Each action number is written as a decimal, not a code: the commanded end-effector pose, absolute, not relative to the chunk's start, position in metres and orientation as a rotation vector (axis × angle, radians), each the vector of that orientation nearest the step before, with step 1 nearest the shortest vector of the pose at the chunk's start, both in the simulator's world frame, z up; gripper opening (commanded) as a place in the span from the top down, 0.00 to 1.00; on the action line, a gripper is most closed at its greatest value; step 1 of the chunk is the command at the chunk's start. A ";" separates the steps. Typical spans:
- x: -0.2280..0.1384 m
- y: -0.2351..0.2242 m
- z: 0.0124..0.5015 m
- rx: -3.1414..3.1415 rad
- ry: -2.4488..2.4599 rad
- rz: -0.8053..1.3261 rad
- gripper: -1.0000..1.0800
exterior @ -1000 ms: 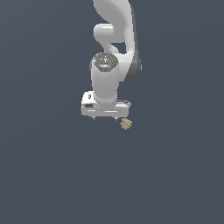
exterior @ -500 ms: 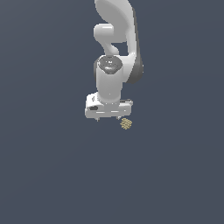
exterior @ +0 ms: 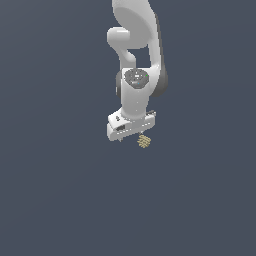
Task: Pick up the object and move it to a goal position.
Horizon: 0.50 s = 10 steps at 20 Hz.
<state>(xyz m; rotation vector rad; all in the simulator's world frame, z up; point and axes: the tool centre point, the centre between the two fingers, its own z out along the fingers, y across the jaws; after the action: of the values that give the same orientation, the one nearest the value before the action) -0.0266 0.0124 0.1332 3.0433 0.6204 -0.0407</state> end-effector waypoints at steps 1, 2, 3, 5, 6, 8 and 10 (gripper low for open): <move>-0.031 0.022 0.127 3.018 0.752 -0.038 0.04; -0.032 0.026 0.125 3.007 0.803 -0.036 0.04; -0.034 0.030 0.123 2.994 0.855 -0.035 0.04; -0.038 0.037 0.118 2.967 0.957 -0.031 0.04; -0.040 0.041 0.116 2.952 1.008 -0.030 0.04; -0.044 0.049 0.112 2.920 1.109 -0.026 0.04; -0.047 0.056 0.108 2.887 1.201 -0.021 0.04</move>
<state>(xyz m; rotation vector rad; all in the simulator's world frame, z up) -0.0445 0.0501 0.1106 2.9136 1.1279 -0.0251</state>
